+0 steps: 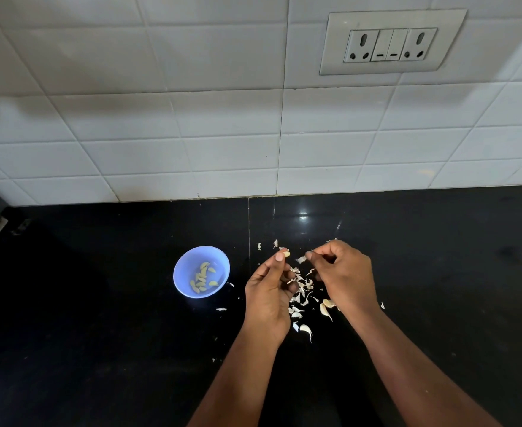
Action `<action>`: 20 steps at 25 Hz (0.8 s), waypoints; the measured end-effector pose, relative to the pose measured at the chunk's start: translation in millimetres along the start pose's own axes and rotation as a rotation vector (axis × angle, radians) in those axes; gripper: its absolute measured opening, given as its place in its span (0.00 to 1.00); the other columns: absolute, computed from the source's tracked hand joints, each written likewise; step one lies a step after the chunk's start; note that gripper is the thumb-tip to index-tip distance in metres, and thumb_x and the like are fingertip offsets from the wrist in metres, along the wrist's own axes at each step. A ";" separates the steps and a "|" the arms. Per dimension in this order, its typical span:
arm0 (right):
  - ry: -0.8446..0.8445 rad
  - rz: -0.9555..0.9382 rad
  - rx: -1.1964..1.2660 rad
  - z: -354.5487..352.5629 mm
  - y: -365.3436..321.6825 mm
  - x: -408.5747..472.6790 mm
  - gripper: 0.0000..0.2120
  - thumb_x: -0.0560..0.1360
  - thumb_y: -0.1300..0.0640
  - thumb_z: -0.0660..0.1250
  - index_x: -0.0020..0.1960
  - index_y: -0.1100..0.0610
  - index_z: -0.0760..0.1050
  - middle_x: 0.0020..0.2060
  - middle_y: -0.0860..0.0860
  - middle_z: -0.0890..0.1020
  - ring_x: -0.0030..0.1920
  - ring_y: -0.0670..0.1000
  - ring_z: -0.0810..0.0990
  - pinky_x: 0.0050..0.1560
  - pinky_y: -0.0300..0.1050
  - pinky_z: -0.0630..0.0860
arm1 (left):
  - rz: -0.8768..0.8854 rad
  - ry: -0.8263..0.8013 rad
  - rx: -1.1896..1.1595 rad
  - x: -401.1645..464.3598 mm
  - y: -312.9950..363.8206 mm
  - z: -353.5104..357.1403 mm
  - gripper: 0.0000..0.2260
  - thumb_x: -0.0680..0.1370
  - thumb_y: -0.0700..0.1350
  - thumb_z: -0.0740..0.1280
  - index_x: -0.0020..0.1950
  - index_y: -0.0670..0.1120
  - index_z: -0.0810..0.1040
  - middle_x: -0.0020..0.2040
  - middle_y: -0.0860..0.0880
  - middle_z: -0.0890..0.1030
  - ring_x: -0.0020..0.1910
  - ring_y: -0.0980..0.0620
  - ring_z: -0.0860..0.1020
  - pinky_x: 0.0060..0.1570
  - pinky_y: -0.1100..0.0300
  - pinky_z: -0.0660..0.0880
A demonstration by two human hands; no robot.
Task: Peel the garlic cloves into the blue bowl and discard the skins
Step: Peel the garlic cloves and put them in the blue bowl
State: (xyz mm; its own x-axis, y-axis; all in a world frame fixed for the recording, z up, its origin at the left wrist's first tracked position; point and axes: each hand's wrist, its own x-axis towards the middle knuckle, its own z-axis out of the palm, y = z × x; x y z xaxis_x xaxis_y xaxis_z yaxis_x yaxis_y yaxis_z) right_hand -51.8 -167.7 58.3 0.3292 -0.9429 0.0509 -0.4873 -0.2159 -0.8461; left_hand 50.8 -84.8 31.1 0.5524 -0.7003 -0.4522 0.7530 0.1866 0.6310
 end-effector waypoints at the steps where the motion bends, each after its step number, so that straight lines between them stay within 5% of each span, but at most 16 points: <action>1: -0.022 0.000 -0.019 -0.7 0.7 0.8 0.04 0.81 0.54 0.71 0.50 0.47 0.83 0.40 0.43 0.86 0.36 0.43 0.84 0.38 0.45 0.81 | -0.005 -0.005 -0.006 -0.7 0.4 -0.3 0.07 0.79 0.42 0.73 0.55 0.42 0.87 0.38 0.49 0.79 0.35 0.55 0.76 0.36 0.61 0.72; 5: -0.164 0.018 0.000 0.2 -3.1 -2.8 0.22 0.82 0.67 0.61 0.68 0.47 0.79 0.56 0.43 0.84 0.42 0.39 0.84 0.37 0.34 0.77 | -0.016 -0.024 0.001 -3.6 -2.2 -0.6 0.10 0.79 0.43 0.73 0.59 0.42 0.86 0.39 0.49 0.79 0.36 0.55 0.77 0.36 0.62 0.73; 9: -0.234 0.129 0.383 6.6 -19.2 -12.8 0.06 0.81 0.57 0.70 0.54 0.52 0.87 0.47 0.47 0.89 0.50 0.45 0.87 0.52 0.41 0.83 | 0.008 -0.045 0.021 -2.9 -4.4 -0.6 0.12 0.78 0.44 0.74 0.60 0.43 0.87 0.45 0.47 0.83 0.40 0.54 0.77 0.39 0.62 0.76; 16: -0.253 0.313 0.636 0.9 -24.9 -16.7 0.06 0.80 0.59 0.71 0.50 0.60 0.85 0.37 0.52 0.85 0.36 0.44 0.82 0.33 0.35 0.75 | 0.032 -0.119 0.016 -8.8 -4.3 3.2 0.08 0.77 0.41 0.73 0.56 0.44 0.87 0.47 0.45 0.86 0.42 0.53 0.81 0.45 0.58 0.80; 20: -0.329 0.435 0.711 0.7 -20.5 -12.4 0.08 0.81 0.57 0.68 0.46 0.54 0.84 0.36 0.50 0.81 0.35 0.46 0.77 0.34 0.42 0.68 | 0.111 -0.187 0.118 -12.4 -0.1 4.1 0.07 0.74 0.42 0.74 0.51 0.46 0.88 0.46 0.46 0.86 0.41 0.53 0.82 0.42 0.61 0.79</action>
State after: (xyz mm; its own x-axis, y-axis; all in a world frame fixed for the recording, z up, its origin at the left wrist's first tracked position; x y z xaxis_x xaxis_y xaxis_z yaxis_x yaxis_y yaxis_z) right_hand -45.3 -151.4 74.7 0.5014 -0.7604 -0.4128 -0.0426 0.4549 -0.8895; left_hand 42.4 -79.0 39.2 0.5456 -0.7973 -0.2580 0.6382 0.1958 0.7446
